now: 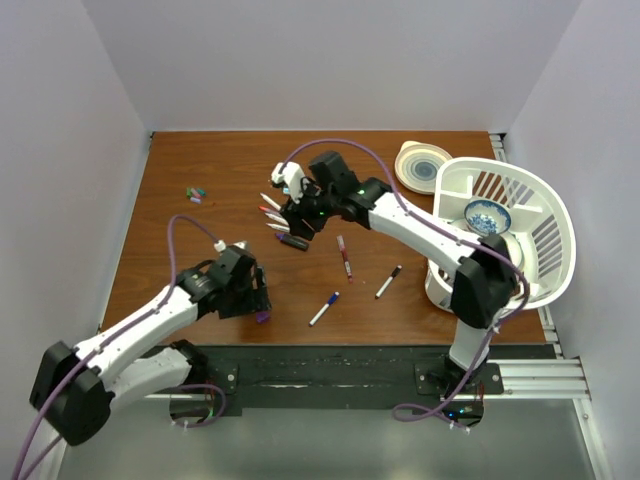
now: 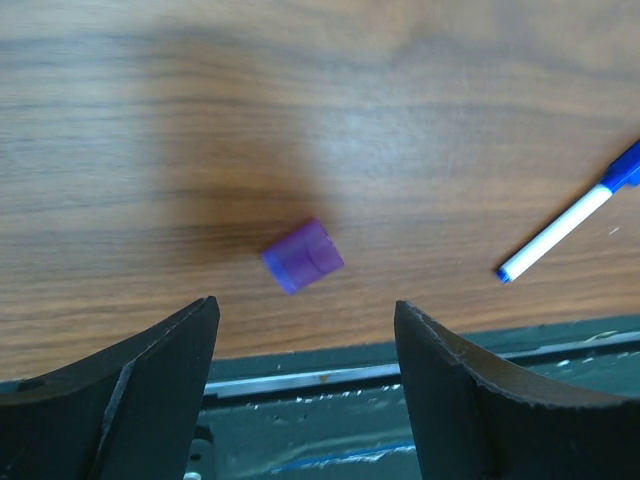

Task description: Open the pen caps

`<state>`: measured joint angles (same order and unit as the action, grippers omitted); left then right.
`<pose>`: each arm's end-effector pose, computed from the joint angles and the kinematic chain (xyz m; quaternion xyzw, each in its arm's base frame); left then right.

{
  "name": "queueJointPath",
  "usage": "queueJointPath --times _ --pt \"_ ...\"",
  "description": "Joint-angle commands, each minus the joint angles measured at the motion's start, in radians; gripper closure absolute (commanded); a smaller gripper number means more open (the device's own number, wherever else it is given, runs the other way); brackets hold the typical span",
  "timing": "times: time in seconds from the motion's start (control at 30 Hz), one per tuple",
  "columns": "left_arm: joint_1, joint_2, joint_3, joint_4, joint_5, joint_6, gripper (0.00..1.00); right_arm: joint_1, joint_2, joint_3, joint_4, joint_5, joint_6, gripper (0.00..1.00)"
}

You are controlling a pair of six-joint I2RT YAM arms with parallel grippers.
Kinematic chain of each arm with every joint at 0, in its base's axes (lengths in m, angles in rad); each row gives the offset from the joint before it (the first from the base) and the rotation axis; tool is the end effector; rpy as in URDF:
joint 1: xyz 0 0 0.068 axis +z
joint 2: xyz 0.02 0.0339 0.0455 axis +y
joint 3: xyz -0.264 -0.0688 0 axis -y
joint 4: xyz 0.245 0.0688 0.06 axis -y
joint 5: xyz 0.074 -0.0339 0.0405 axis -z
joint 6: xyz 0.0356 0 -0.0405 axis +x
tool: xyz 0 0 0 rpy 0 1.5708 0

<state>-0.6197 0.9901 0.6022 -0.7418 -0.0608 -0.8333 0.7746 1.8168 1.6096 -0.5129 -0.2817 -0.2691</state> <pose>0.1408 -0.0978 0.1980 -0.1106 0.9691 -0.1231 0.1832 0.2916 0.2992 0.3065 -0.4998 0.7530 0.2260 0.3636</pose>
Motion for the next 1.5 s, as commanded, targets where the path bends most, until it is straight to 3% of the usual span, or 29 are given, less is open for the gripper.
queueJointPath --times 0.0,0.03,0.1,0.27,0.5,0.7,0.9,1.47 --pt "-0.080 0.091 0.113 -0.048 -0.080 0.039 0.25 -0.047 -0.046 -0.100 0.025 -0.209 -0.025 0.40" --pt "-0.092 0.128 0.129 -0.069 -0.092 0.043 0.25 -0.064 -0.053 -0.109 0.027 -0.314 -0.035 0.40" --pt "-0.119 0.165 0.174 -0.100 -0.117 0.068 0.25 -0.104 -0.074 -0.135 0.037 -0.378 -0.039 0.40" --pt "-0.169 0.300 0.228 -0.110 -0.103 0.123 0.30 -0.138 -0.102 -0.172 0.057 -0.442 -0.045 0.40" --pt "-0.226 0.404 0.269 -0.151 -0.125 0.166 0.38 -0.187 -0.114 -0.185 0.065 -0.485 -0.036 0.40" --pt "-0.227 0.475 0.303 -0.143 -0.134 0.220 0.39 -0.215 -0.125 -0.197 0.086 -0.511 -0.016 0.40" --pt "-0.224 0.542 0.314 -0.123 -0.123 0.257 0.48 -0.232 -0.134 -0.203 0.094 -0.522 -0.007 0.40" --pt "-0.186 0.565 0.265 -0.071 -0.080 0.272 0.53 -0.250 -0.139 -0.214 0.108 -0.550 0.004 0.40"
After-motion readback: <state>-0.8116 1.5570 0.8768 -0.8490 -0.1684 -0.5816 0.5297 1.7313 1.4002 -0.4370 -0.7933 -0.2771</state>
